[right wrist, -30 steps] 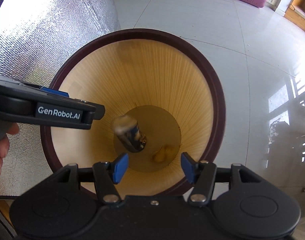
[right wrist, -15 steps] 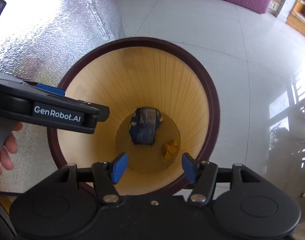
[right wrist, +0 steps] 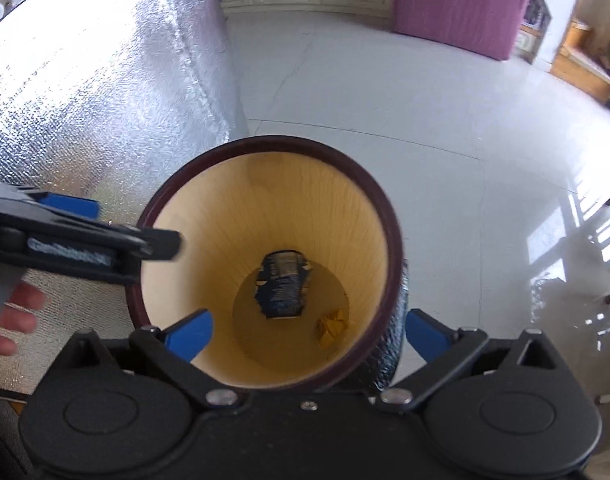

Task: Collect trash
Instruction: 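Open the left tool dropping the can while the right tool releases the wrapper, then raise both tools from the wastebasket back toward the table trash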

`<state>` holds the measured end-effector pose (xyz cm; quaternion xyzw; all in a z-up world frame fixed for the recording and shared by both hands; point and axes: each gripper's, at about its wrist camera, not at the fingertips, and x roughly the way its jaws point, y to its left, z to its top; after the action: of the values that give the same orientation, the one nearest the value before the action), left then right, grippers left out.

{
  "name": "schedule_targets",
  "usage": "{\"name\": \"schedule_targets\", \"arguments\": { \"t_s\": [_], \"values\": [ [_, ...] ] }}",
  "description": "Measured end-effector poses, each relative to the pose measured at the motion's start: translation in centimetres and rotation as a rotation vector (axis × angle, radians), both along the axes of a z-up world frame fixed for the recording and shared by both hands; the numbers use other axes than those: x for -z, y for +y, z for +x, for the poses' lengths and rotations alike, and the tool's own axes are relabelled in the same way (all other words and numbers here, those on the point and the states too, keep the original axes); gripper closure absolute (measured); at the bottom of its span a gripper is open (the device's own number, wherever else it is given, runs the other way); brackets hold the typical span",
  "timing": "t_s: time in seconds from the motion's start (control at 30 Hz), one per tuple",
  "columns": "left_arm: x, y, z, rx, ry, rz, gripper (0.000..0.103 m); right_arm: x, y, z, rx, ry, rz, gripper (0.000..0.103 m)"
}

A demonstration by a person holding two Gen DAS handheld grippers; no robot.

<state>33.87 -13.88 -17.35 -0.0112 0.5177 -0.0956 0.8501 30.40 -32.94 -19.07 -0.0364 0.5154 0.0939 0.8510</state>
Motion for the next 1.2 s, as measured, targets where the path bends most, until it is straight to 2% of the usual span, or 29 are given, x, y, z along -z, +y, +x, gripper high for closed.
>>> {"name": "schedule_targets", "arguments": {
  "t_s": [0.17, 0.47, 0.7, 0.83, 1.0, 1.2],
  "values": [
    [-2.7, 0.6, -1.3, -0.014, -0.051, -0.009, 0.0, -2.6, -1.7, -1.0, 0.077, -0.049, -0.037, 0.0],
    [-8.2, 0.8, -5.0, 0.029, -0.159, -0.038, 0.0, -8.4, -3.5, -5.0, 0.191, -0.161, -0.055, 0.0],
    [-13.2, 2.1, -8.3, 0.048, -0.267, -0.083, 0.0, -13.8, -1.7, -8.2, 0.188, -0.283, -0.059, 0.0],
    [-16.6, 2.8, -10.3, 0.058, -0.345, -0.067, 0.0, -16.9, -0.7, -10.0, 0.201, -0.349, -0.064, 0.0],
    [-21.0, 4.8, -12.6, 0.059, -0.456, -0.068, 0.0, -20.6, 1.2, -12.0, 0.201, -0.465, -0.015, 0.0],
    [-24.4, 9.2, -15.2, 0.019, -0.564, -0.029, 0.0, -23.7, 4.6, -13.2, 0.159, -0.575, 0.054, 0.0]
  ]
}}
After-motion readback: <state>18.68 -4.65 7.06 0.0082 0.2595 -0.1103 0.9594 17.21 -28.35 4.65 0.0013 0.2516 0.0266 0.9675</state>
